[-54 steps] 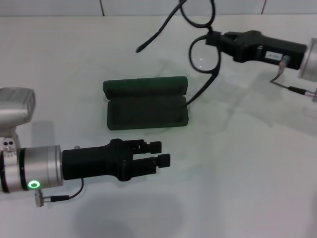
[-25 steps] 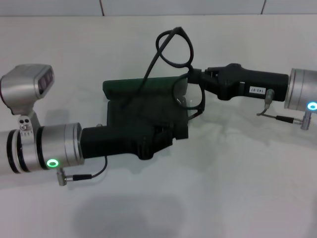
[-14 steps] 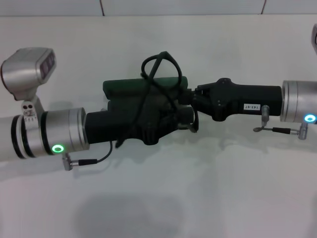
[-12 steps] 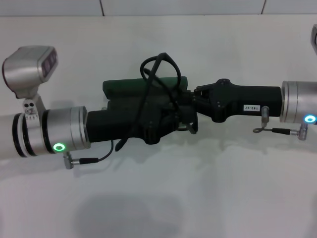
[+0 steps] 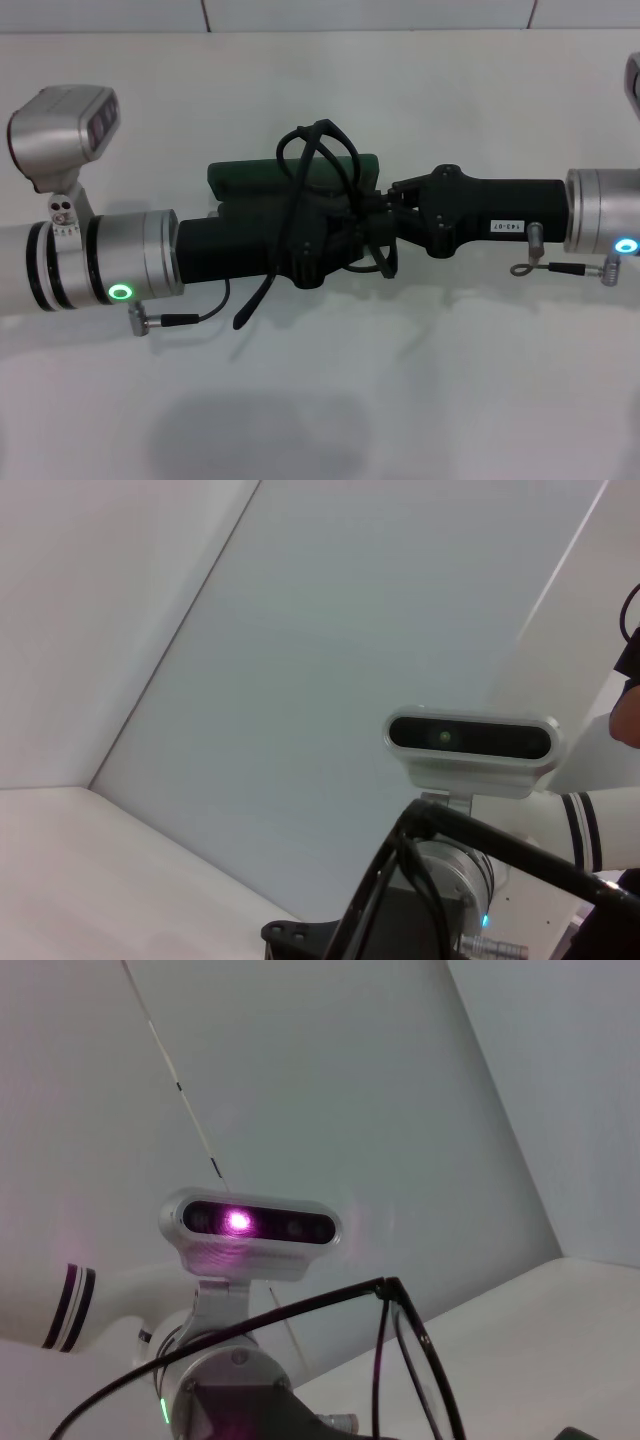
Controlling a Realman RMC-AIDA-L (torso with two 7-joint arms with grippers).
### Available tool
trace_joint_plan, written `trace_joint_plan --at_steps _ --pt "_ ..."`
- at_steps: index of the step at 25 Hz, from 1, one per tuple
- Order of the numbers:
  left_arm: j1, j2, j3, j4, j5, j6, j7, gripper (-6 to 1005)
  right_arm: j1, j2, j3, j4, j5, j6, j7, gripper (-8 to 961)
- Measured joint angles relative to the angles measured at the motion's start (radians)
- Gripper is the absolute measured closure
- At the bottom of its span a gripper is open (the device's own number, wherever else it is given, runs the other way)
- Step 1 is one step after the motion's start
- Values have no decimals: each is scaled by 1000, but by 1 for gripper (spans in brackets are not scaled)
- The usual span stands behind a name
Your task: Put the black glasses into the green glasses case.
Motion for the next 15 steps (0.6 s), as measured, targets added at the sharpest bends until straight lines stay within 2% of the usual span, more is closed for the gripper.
trace_joint_plan --at_steps 15 --pt "2 1 0 0 1 7 0 1000 -8 -1 9 -1 12 -1 -9 889"
